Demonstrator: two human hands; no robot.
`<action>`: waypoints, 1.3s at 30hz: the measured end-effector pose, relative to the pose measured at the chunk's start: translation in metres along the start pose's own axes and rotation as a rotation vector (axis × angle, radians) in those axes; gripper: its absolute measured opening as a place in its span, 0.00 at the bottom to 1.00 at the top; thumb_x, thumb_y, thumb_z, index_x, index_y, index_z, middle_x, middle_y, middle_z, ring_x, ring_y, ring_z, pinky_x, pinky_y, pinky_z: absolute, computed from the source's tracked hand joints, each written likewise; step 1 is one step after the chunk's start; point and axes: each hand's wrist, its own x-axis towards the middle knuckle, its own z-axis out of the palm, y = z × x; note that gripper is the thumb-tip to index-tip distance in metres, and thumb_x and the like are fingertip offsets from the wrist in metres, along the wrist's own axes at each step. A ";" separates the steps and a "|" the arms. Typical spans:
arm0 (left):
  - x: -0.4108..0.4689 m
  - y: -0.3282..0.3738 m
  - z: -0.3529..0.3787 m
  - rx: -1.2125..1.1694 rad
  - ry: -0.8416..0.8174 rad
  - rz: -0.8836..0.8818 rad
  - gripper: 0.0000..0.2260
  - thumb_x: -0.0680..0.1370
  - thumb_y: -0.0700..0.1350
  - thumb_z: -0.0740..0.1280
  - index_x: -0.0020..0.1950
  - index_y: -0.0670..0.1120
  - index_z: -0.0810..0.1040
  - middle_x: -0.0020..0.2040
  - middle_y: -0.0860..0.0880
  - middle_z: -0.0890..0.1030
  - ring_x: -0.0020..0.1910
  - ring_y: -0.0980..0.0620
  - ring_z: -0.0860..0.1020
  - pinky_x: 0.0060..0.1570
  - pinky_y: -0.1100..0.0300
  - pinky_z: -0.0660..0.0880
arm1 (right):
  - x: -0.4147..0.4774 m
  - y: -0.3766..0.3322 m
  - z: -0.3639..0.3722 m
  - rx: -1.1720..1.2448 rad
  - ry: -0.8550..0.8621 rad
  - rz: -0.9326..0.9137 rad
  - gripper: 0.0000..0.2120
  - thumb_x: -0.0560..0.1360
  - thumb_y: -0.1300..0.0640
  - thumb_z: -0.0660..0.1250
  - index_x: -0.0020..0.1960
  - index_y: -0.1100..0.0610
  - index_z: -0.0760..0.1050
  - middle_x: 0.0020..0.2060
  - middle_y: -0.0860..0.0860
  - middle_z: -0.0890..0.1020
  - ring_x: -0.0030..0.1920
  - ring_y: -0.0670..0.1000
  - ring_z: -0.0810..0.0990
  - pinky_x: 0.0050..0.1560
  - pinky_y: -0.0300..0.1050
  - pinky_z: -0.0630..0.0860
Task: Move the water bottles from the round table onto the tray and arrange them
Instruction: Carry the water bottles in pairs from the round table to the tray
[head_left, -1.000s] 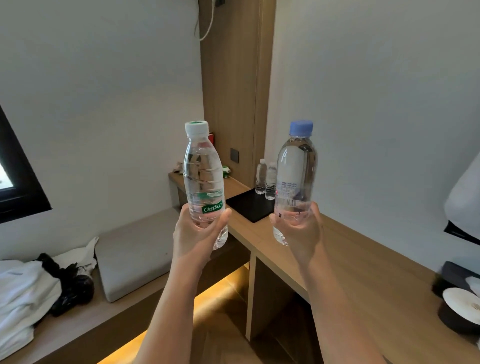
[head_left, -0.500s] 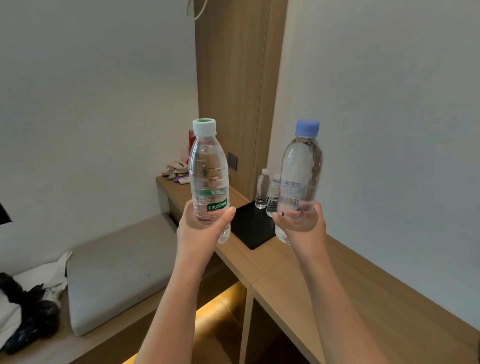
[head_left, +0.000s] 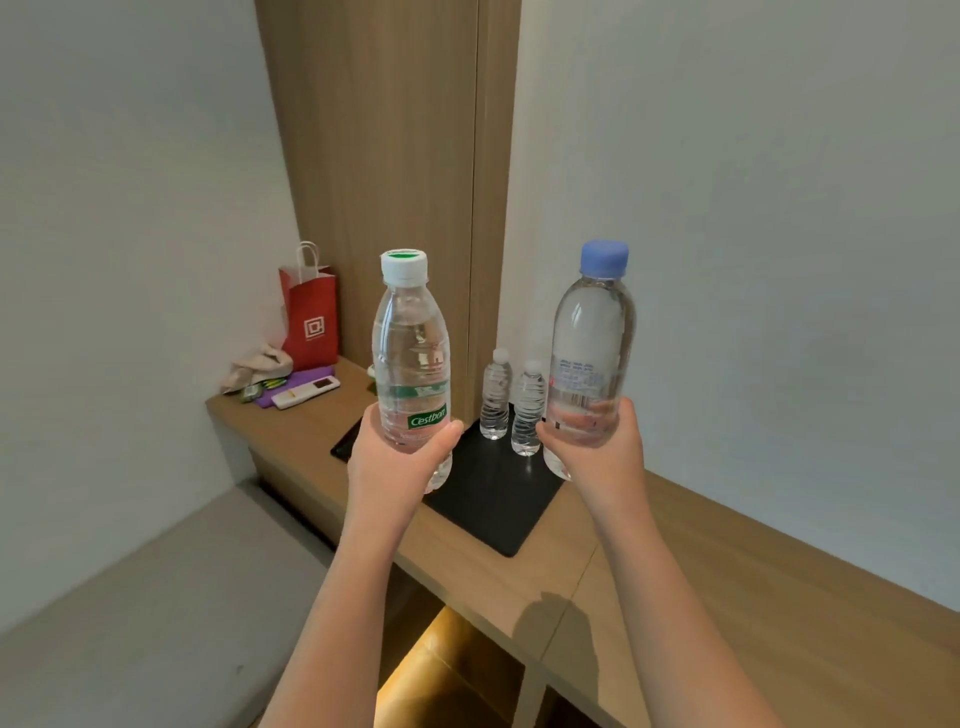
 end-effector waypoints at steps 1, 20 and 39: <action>0.015 -0.004 -0.004 0.009 -0.026 0.001 0.32 0.65 0.57 0.76 0.66 0.55 0.71 0.55 0.58 0.79 0.54 0.58 0.78 0.51 0.59 0.76 | 0.005 0.001 0.011 -0.006 0.024 0.003 0.30 0.66 0.55 0.81 0.62 0.49 0.69 0.54 0.45 0.80 0.55 0.47 0.80 0.43 0.34 0.75; 0.152 -0.133 0.035 0.040 -0.376 -0.146 0.29 0.66 0.50 0.78 0.61 0.57 0.68 0.51 0.63 0.77 0.47 0.71 0.76 0.34 0.77 0.71 | 0.079 0.099 0.079 0.015 0.285 0.139 0.26 0.62 0.50 0.77 0.55 0.40 0.69 0.50 0.39 0.81 0.47 0.35 0.81 0.40 0.29 0.76; 0.258 -0.255 0.114 0.151 -0.566 -0.252 0.29 0.63 0.39 0.79 0.62 0.50 0.74 0.52 0.56 0.82 0.51 0.63 0.80 0.46 0.72 0.73 | 0.181 0.229 0.101 -0.185 0.339 0.327 0.27 0.64 0.60 0.81 0.52 0.43 0.69 0.50 0.42 0.81 0.48 0.40 0.82 0.51 0.43 0.77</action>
